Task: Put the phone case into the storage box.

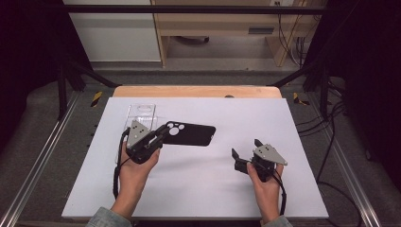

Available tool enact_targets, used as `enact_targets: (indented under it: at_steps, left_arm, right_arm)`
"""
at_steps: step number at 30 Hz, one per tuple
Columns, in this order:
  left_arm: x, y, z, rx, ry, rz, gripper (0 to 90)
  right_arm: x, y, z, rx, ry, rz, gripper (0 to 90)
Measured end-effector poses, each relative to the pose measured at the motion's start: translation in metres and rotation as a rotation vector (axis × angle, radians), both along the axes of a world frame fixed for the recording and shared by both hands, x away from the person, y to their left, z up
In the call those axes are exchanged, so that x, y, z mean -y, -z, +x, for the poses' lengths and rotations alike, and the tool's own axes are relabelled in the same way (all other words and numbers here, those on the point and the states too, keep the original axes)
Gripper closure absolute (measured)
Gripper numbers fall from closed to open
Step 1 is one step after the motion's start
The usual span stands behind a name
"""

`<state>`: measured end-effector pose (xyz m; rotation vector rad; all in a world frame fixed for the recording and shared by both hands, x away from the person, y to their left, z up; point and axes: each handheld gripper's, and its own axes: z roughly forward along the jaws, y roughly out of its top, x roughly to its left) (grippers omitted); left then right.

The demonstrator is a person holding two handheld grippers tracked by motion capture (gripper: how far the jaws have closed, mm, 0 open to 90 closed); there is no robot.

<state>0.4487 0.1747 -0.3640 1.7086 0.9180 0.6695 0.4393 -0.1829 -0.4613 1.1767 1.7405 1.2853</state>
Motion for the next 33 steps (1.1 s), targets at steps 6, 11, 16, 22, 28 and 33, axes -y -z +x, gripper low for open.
enact_targets:
  at_steps: [6,11,16,22,28,33]
  left_arm:
    - [-0.008,-0.003,0.003,-0.012,-0.004,0.018,83.0]
    - [-0.01,-0.006,0.007,-0.016,-0.004,0.033,83.0]
    - [-0.009,-0.011,0.012,-0.016,0.004,0.07,83.0]
    - [-0.014,-0.023,0.014,-0.005,0.004,0.113,82.9]
    - [-0.023,-0.03,0.02,-0.011,0.009,0.133,82.9]
    - [-0.026,-0.035,0.022,0.005,0.008,0.133,82.9]
  right_arm:
    - [-0.008,-0.009,0.001,0.019,-0.058,-0.058,8.9]
    - [0.006,-0.005,-0.005,-0.034,-0.096,-0.074,9.0]
    - [0.014,0.003,-0.008,-0.048,-0.1,-0.057,9.8]
    - [0.016,0.008,-0.006,-0.034,-0.111,-0.039,9.8]
    - [0.019,0.008,-0.009,-0.01,-0.125,-0.034,8.4]
    - [0.023,0.008,-0.008,-0.002,-0.114,-0.031,8.5]
